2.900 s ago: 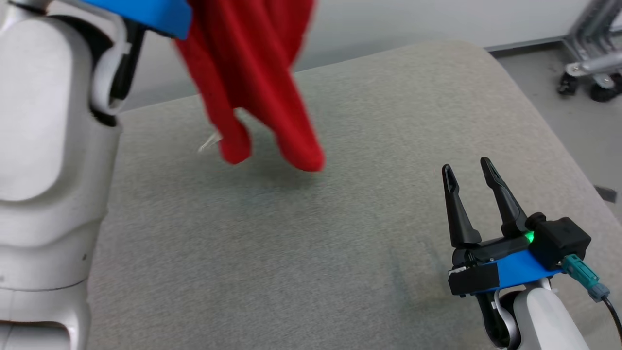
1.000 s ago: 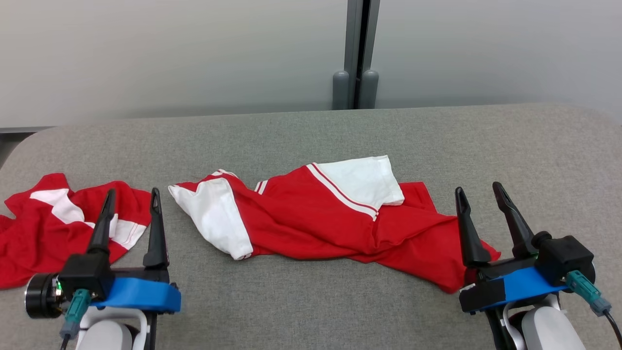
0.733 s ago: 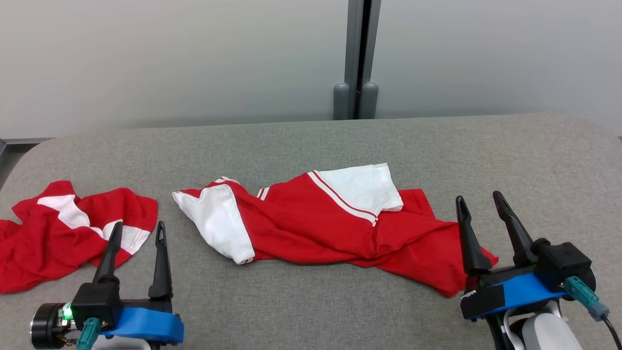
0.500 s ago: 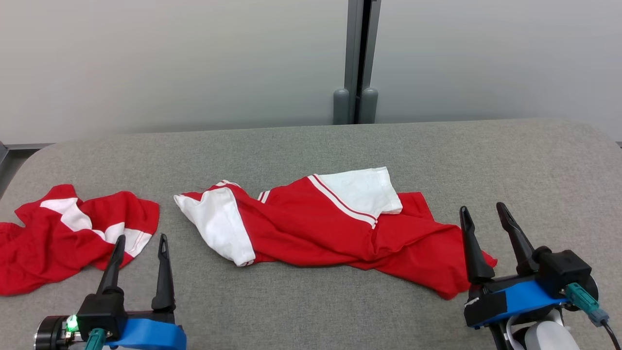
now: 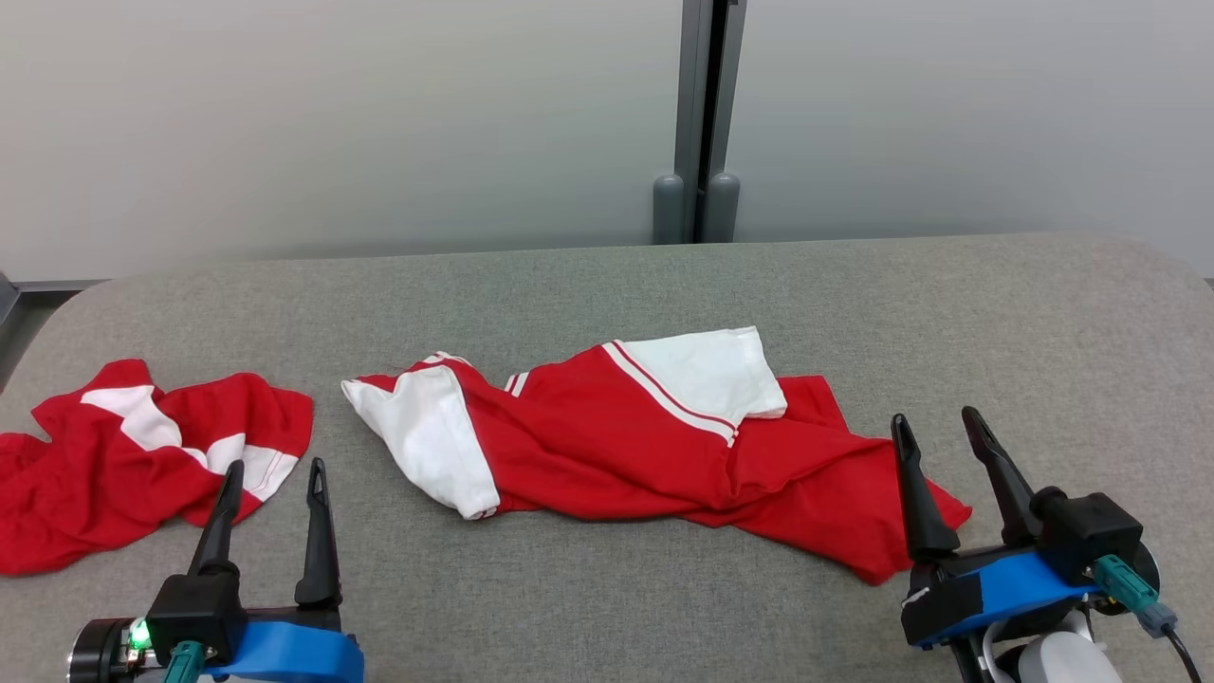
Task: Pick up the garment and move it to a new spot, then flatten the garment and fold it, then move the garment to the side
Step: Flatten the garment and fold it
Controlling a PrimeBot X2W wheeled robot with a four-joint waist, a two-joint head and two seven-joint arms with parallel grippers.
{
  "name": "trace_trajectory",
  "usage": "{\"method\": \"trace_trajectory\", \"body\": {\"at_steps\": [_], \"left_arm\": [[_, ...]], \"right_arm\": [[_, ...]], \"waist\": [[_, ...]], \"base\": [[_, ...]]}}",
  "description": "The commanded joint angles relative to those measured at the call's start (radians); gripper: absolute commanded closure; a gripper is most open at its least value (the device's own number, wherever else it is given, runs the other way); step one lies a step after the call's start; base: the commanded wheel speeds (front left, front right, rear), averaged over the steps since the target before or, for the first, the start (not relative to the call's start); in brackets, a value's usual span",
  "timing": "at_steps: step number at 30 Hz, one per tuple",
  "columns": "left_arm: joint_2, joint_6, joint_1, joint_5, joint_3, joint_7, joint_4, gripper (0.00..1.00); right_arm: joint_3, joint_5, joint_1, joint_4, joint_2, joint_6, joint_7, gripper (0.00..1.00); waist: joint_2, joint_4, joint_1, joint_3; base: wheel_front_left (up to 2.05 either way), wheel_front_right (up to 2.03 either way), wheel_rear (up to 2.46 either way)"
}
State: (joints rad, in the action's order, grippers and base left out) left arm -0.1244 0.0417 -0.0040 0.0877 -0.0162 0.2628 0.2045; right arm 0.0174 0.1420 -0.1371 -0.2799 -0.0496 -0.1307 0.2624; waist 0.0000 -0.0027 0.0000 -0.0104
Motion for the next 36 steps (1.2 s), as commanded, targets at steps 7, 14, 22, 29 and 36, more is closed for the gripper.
{"method": "trace_trajectory", "body": {"at_steps": [7, 14, 22, 29, 36], "left_arm": [[0.007, 0.01, -0.012, -0.012, 0.015, 0.003, 0.005, 0.0], [0.012, 0.015, -0.017, -0.019, 0.024, 0.003, 0.008, 0.0], [0.018, 0.019, -0.017, -0.025, 0.032, 0.003, 0.01, 0.0], [0.021, 0.02, -0.02, -0.028, 0.04, 0.003, 0.011, 0.0], [0.025, 0.026, -0.023, -0.033, 0.049, 0.003, 0.017, 0.0]], "right_arm": [[-0.003, -0.004, -0.006, -0.006, -0.001, 0.0, 0.004, 0.0], [-0.005, -0.006, -0.008, -0.007, -0.001, 0.0, 0.004, 0.0], [-0.004, -0.004, -0.007, -0.009, -0.001, 0.0, 0.004, 0.0], [-0.005, -0.004, -0.011, -0.012, -0.001, 0.0, 0.004, 0.0], [-0.004, -0.003, -0.016, -0.019, -0.001, 0.0, 0.004, 0.0]], "waist": [[0.0, -0.004, 0.0, -0.005], [0.0, -0.002, 0.0, -0.009], [0.0, -0.001, 0.0, -0.009], [0.0, -0.001, 0.0, -0.01], [0.0, -0.003, 0.0, -0.007]], "base": [[0.0, 0.0, 0.0], [0.0, 0.0, 0.0], [0.0, 0.0, 0.0], [0.0, 0.0, 0.0], [0.0, 0.0, 0.0]]}}
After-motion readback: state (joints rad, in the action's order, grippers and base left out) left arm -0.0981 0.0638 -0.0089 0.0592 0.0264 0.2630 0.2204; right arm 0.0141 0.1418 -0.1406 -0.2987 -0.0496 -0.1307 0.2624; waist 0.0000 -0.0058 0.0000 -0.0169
